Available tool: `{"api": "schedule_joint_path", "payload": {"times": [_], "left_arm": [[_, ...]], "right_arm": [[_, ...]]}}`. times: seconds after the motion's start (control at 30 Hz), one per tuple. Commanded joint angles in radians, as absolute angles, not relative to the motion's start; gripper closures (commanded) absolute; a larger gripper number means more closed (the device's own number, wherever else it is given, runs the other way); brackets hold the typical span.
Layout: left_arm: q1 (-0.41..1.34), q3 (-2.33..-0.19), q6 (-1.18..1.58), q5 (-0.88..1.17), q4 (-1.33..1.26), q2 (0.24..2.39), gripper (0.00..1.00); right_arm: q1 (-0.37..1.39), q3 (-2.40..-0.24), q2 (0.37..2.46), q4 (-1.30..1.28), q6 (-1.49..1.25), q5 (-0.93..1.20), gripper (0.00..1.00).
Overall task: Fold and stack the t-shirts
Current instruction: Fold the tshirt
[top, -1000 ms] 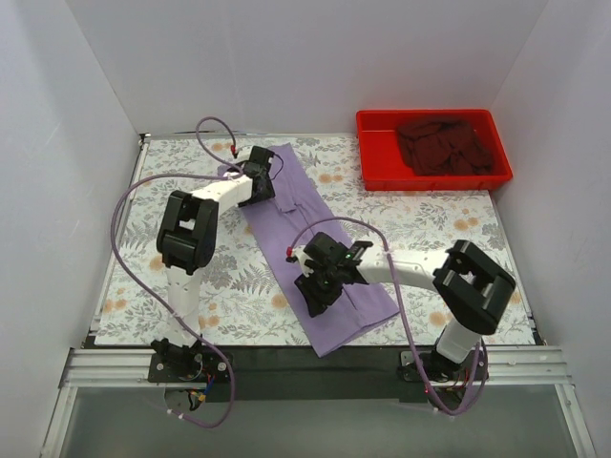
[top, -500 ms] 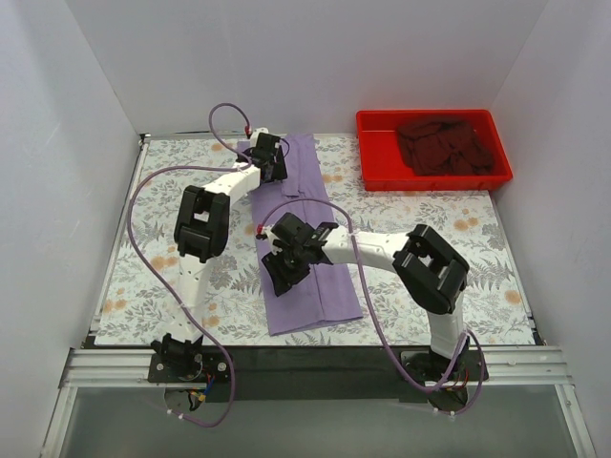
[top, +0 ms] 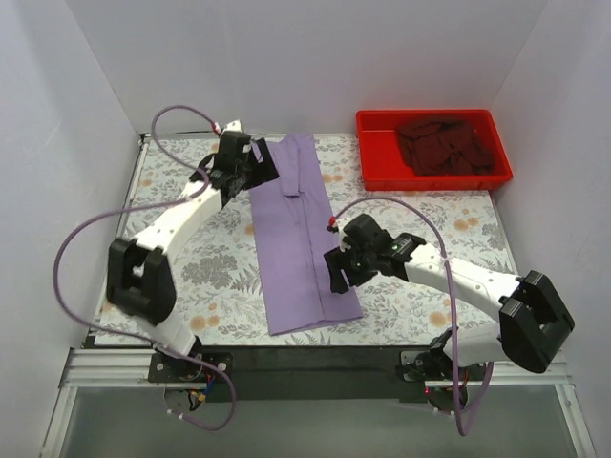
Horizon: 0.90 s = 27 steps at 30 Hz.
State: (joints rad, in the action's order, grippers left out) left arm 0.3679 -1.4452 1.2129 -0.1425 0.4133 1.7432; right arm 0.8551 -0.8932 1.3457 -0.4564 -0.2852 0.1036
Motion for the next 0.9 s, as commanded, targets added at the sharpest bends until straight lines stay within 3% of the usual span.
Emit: {"api": "schedule_joint_path", "payload": {"times": [0.0,0.2,0.43,0.7,0.87], "left_arm": [[0.42,-1.241,1.298,-0.072,0.483,1.525,0.18],[0.511,-0.956,1.436,-0.089,0.659,1.29,0.18],[0.664,-0.77,1.629,-0.052,0.834,1.115,0.22],[0.724,-0.649,1.727,-0.028,0.856,1.075,0.23],[0.768,-0.627,1.749,-0.003,0.831,1.115,0.28]], "right_arm": [[0.783,-0.804,1.295,-0.495,-0.311,0.103,0.3],[0.764,-0.7,1.22,-0.468,-0.35,0.08,0.33],[0.762,-0.618,1.235,-0.387,-0.417,0.144,0.41],[0.762,-0.575,1.275,-0.35,-0.425,0.158,0.5],[0.762,-0.555,1.301,-0.353,-0.43,0.15,0.58]]}}
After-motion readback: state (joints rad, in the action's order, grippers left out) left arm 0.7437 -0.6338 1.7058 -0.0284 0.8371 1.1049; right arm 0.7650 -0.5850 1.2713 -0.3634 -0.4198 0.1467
